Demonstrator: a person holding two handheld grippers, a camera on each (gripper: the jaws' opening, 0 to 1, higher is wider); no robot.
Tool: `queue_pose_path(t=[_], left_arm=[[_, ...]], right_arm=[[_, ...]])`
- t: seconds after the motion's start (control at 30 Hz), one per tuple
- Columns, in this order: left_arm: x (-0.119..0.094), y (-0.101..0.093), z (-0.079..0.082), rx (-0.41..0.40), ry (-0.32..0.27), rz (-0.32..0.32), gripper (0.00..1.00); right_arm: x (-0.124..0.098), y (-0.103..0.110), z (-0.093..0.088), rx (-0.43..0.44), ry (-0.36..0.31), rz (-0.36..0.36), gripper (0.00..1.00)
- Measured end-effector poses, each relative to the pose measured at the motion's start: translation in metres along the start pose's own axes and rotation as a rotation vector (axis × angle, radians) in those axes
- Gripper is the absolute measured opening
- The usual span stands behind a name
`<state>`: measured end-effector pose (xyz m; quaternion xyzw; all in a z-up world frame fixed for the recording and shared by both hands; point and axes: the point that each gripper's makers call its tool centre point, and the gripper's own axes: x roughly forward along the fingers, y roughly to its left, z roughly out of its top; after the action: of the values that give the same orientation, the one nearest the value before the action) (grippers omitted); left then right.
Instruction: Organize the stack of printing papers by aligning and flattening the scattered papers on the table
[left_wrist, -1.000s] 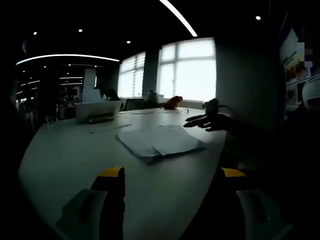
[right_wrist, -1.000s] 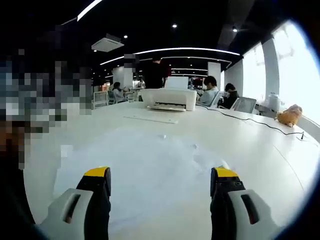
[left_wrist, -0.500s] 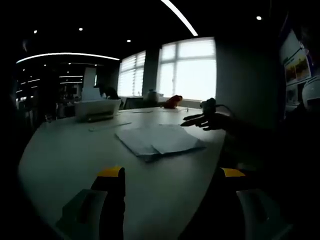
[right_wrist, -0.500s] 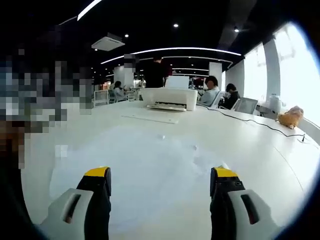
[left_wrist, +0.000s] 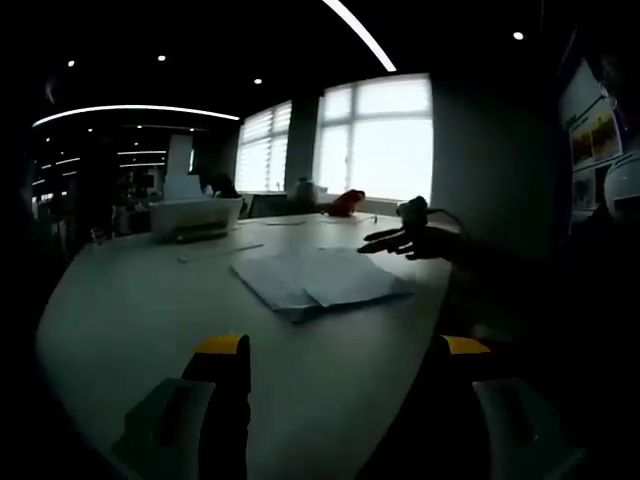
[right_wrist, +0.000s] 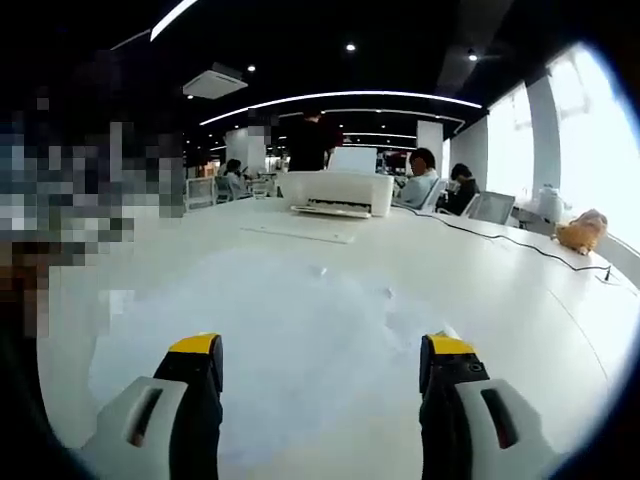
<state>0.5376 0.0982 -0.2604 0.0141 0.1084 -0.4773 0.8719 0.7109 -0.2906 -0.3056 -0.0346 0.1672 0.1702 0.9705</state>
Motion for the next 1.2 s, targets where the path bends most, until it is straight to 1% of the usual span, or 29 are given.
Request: queue_pose_path(t=[0.3, 0.53, 0.63, 0.77, 0.93, 1.2], left_arm=[[0.000, -0.001, 0.000, -0.001, 0.002, 0.000, 0.79], [0.001, -0.001, -0.001, 0.001, 0.004, -0.001, 0.79], [0.000, 0.000, -0.001, 0.002, 0.005, 0.000, 0.79], [0.000, 0.000, -0.001, 0.000, 0.003, 0.002, 0.79], [-0.001, 0.001, -0.002, -0.001, 0.004, 0.002, 0.79], [0.001, 0.000, -0.004, -0.003, 0.009, -0.003, 0.79]], right_arm=[[0.006, -0.007, -0.001, -0.004, 0.003, -0.001, 0.75], [0.016, -0.013, -0.004, -0.006, 0.022, 0.005, 0.75], [0.027, -0.021, -0.006, 0.001, 0.033, 0.009, 0.74], [0.031, -0.024, -0.008, 0.025, 0.032, 0.017, 0.74], [0.036, -0.033, -0.012, 0.034, 0.044, 0.013, 0.74], [0.045, -0.037, -0.010, 0.029, 0.046, 0.014, 0.73]])
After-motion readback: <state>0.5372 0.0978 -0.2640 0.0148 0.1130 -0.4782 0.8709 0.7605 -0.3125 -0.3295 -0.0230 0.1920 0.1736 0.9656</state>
